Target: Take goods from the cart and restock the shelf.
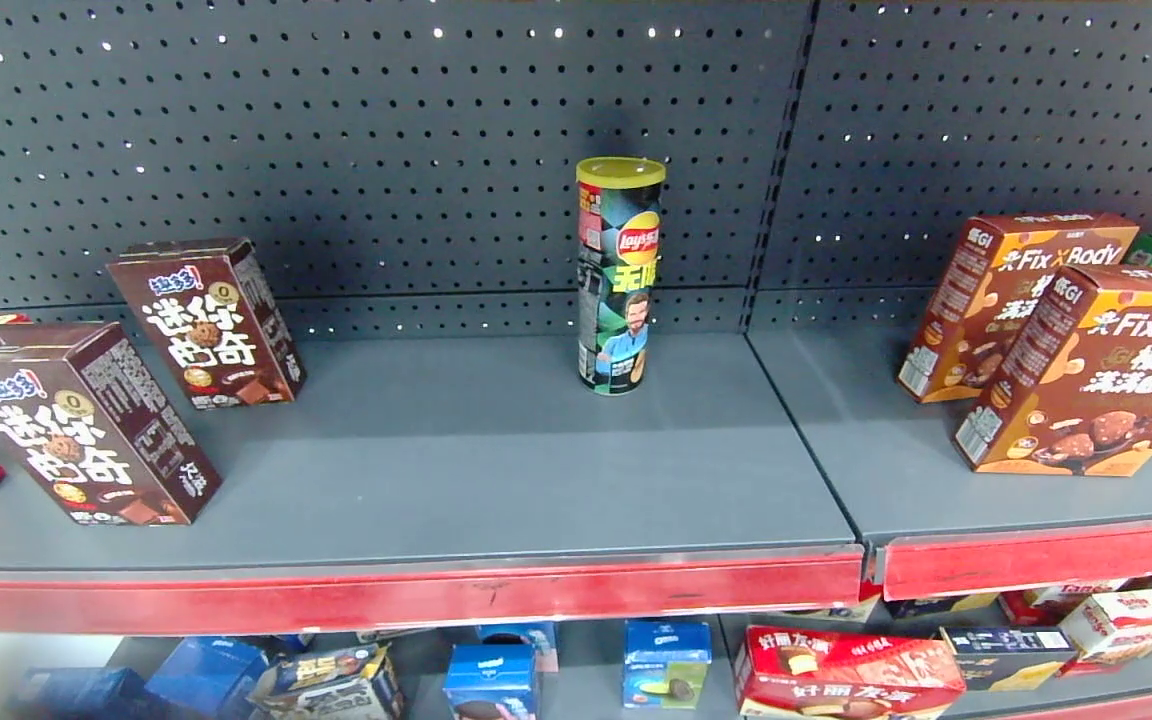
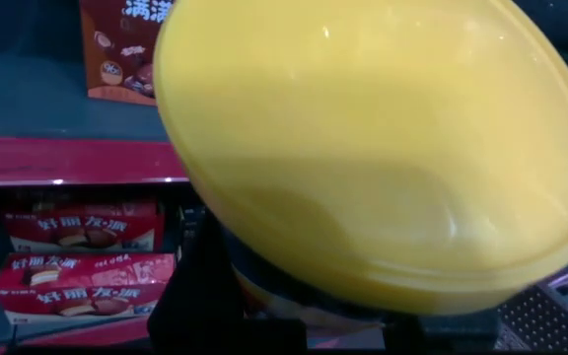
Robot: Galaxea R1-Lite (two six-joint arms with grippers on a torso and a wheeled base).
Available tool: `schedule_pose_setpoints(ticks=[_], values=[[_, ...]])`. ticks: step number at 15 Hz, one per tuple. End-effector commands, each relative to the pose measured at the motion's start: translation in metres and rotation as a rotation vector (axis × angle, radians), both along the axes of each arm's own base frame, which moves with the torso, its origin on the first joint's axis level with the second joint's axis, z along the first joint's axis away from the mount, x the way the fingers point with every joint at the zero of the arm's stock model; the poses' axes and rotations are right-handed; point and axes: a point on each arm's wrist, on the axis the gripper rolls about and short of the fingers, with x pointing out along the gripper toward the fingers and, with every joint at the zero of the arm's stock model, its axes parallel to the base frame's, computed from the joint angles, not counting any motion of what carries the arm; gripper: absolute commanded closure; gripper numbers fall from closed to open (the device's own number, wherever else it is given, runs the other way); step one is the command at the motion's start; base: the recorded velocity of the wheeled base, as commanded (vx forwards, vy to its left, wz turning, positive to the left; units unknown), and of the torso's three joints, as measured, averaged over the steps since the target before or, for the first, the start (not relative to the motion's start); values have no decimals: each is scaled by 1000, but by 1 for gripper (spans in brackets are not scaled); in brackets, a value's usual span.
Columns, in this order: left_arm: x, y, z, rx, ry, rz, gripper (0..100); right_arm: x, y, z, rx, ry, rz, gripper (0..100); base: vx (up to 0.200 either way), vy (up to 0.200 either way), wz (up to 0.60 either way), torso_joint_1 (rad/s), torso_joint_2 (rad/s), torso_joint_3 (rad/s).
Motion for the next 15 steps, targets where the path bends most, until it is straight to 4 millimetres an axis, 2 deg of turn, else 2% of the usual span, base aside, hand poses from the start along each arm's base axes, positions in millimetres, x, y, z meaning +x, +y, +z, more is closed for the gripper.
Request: schedule_pose_setpoints(ticks=[1,2,5,6,7,11,13,15], values=[[32,-4,112,19,-2,-171,0,-18,4,-1,-13,-63,-3,100,0,0,0,0,0,0],[47,-5,127,23,25,-233,0,-18,4,0,-14,-63,4,100,0,0,0,0,0,0],[92,-9,134,74,87,-359,0,-17,3,9,-15,-68,8,100,0,0,0,0,0,0],[97,-9,135,87,86,-366,0,-17,3,9,-14,-66,7,100,0,0,0,0,0,0],[121,-12,146,127,79,-395,0,-17,3,9,-15,-71,4,100,0,0,0,0,0,0],[152,-24,144,92,141,-480,0,-17,3,15,-16,-79,-2,100,0,0,0,0,0,0],[177,-27,161,7,121,-479,0,-16,3,19,-15,-79,-4,100,0,0,0,0,0,0],[203,-35,167,-6,142,-506,0,-12,2,27,-15,-76,-12,100,0,0,0,0,0,0]])
